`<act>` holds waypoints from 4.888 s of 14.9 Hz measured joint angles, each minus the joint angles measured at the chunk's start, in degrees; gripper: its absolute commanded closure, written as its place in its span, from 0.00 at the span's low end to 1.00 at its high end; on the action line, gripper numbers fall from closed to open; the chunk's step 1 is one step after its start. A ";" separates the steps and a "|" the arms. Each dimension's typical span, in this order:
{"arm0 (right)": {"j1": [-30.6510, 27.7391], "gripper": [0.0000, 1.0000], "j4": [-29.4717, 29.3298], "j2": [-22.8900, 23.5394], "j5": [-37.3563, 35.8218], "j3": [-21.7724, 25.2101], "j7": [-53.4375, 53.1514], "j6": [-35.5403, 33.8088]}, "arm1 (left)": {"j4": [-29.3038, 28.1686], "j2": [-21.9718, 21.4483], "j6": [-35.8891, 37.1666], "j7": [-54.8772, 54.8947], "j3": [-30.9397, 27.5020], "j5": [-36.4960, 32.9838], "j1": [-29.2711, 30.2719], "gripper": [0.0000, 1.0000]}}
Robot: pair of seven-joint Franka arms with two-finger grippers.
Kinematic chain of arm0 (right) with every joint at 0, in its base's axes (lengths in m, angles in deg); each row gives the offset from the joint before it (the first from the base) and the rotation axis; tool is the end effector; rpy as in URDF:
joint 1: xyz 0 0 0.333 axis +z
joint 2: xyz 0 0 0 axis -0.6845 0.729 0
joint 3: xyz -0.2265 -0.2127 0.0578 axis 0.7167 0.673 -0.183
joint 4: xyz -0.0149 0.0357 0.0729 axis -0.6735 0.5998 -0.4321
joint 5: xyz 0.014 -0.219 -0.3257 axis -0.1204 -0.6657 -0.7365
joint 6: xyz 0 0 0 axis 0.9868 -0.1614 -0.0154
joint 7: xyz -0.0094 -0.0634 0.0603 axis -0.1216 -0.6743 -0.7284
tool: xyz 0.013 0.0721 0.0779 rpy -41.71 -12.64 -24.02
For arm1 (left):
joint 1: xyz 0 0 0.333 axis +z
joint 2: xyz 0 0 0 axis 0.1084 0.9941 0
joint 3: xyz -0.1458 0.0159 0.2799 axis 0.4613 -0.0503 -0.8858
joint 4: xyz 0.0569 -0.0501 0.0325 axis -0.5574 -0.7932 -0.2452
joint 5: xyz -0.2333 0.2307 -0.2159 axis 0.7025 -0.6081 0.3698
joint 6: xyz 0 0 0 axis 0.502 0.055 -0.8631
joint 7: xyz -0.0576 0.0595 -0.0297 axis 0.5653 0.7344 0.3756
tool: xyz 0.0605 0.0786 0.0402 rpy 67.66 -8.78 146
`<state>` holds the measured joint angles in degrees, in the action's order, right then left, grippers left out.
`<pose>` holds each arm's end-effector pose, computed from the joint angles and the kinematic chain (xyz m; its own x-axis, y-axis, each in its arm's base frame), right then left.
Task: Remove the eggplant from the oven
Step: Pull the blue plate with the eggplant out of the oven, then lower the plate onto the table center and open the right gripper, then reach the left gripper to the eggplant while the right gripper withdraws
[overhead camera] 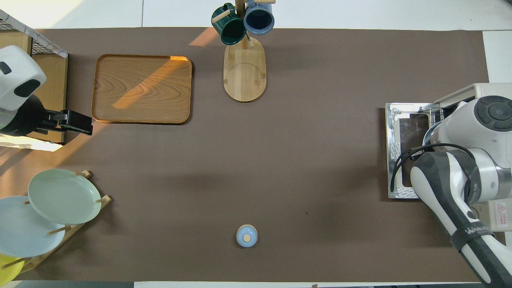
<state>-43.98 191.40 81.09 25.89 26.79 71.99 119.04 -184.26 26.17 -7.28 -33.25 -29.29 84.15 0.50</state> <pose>0.5213 -0.0274 0.3670 0.9780 0.1302 -0.1630 0.1626 -0.9653 0.2043 0.5413 -0.0807 0.5939 0.9940 -0.1026 -0.0385 -0.1024 -0.9947 0.0072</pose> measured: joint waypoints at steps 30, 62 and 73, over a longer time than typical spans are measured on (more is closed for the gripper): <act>40.90 0.63 -32.03 27.42 13.08 -1.75 -49.60 11.85 | 0.00 0.00 0.04 0.00 -0.03 0.00 0.09 0.00; 11.58 1.00 -9.02 15.25 -13.85 -1.71 -20.96 -3.05 | -8.87 21.99 -40.17 -6.01 1.45 9.82 -27.86 0.00; 5.00 1.00 -13.67 3.63 -13.24 -1.82 -3.61 -13.96 | -7.75 26.24 -45.33 -9.10 1.41 11.74 -33.08 0.01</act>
<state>-38.98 177.73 84.72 12.65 24.97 68.37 105.08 -192.02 52.41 -52.61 -42.35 -27.88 95.89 -32.58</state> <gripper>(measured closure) 0.991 0.000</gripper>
